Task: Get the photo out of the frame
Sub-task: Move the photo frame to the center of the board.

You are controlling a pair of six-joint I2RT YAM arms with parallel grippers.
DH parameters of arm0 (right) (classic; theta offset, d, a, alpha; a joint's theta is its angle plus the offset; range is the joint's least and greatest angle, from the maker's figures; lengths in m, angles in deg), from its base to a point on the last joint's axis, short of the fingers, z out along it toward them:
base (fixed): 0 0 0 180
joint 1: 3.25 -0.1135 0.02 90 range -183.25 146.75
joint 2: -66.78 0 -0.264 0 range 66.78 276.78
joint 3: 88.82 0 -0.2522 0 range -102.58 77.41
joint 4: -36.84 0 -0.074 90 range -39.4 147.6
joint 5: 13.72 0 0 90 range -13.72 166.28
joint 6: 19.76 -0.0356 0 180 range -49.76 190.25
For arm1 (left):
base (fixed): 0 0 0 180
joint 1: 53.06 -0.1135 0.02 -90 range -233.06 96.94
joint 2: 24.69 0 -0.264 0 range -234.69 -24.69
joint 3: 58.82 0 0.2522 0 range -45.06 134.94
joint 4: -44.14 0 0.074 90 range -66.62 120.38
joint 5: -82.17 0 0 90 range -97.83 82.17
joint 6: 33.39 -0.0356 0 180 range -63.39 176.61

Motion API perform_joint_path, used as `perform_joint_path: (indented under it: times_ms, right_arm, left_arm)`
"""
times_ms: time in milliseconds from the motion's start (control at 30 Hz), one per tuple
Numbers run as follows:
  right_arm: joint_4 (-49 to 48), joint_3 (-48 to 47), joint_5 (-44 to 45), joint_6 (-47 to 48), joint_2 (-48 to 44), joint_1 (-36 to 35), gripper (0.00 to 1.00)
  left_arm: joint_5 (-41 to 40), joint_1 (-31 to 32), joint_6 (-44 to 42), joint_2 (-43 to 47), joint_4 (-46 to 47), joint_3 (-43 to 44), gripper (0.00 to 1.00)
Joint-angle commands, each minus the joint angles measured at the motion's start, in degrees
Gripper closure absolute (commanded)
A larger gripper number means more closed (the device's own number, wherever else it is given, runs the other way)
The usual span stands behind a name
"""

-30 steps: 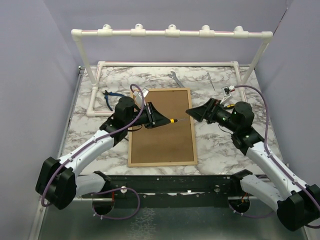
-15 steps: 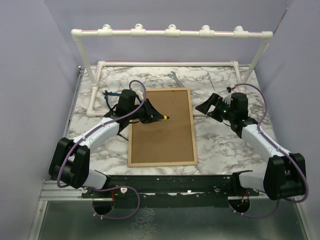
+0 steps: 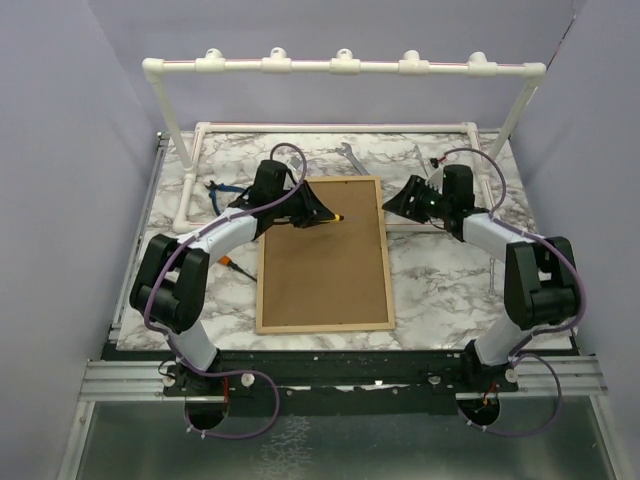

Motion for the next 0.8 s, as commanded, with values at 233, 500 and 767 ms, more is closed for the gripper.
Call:
perform_joint_path:
  times_ms: [233,500,767]
  right_arm:
    - [0.9,-7.2,-1.7,5.3,11.2,-0.5,0.54]
    - [7.6,-9.0,9.1,8.7,11.7,-5.9,0.57]
    - [13.6,-9.0,21.9,9.8,10.5,-10.8,0.62]
  left_arm:
    - [1.3,-5.1,-1.0,3.8,-1.1,-0.5,1.00]
    - [2.5,-7.9,-2.5,8.1,-3.7,-3.1,1.00]
    - [3.0,-9.5,-4.2,11.1,-5.9,-4.9,1.00]
